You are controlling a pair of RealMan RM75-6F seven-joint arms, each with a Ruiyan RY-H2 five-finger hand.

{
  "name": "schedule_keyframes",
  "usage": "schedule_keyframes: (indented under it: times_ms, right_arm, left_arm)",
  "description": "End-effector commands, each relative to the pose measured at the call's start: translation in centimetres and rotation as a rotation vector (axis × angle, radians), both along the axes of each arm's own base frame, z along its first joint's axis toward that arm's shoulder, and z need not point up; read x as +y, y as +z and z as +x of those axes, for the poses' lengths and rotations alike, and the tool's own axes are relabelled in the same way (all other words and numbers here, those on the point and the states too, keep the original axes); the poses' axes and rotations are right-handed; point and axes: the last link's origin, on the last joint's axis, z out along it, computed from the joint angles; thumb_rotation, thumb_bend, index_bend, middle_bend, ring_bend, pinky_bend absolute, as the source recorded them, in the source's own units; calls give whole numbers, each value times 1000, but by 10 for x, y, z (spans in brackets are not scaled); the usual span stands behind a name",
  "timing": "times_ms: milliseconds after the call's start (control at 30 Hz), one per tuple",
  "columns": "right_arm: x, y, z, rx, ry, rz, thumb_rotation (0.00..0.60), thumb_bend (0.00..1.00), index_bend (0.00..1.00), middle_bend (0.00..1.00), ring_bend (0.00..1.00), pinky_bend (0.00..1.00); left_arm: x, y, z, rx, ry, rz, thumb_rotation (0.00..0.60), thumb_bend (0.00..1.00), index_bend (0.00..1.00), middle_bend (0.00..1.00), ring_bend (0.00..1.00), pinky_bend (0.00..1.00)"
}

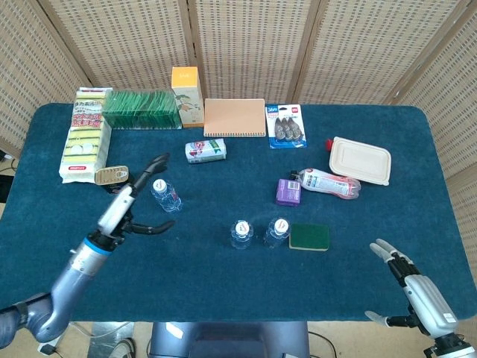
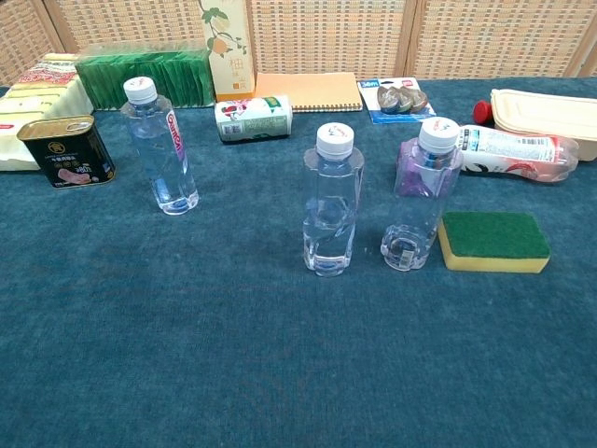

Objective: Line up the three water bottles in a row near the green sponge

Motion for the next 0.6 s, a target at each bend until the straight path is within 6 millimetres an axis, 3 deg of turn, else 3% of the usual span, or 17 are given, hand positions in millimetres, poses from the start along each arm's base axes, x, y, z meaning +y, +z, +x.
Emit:
schedule_keyframes:
  times_ms: [33, 233, 433, 600]
  right_arm:
    - [-2, 3, -3, 27, -10, -52, 600, 63, 26, 0, 0, 0]
    - [-9, 8, -5, 120, 2, -238, 600, 51, 28, 0, 0, 0]
    - [-12, 9, -3, 195, 47, -485, 600, 25, 74, 0, 0, 0]
    - [-12, 8, -5, 263, 58, -585, 600, 16, 96, 0, 0, 0]
  left_arm:
    - [0, 17, -32, 4, 104, 32, 600, 215, 0, 0, 0, 80]
    - [1, 9, -78, 57, 216, -2, 600, 202, 0, 0, 0, 80]
    - [6, -16, -97, 111, 260, -44, 600, 202, 0, 0, 0, 78]
    - [10, -34, -108, 139, 295, -70, 600, 203, 0, 0, 0, 73]
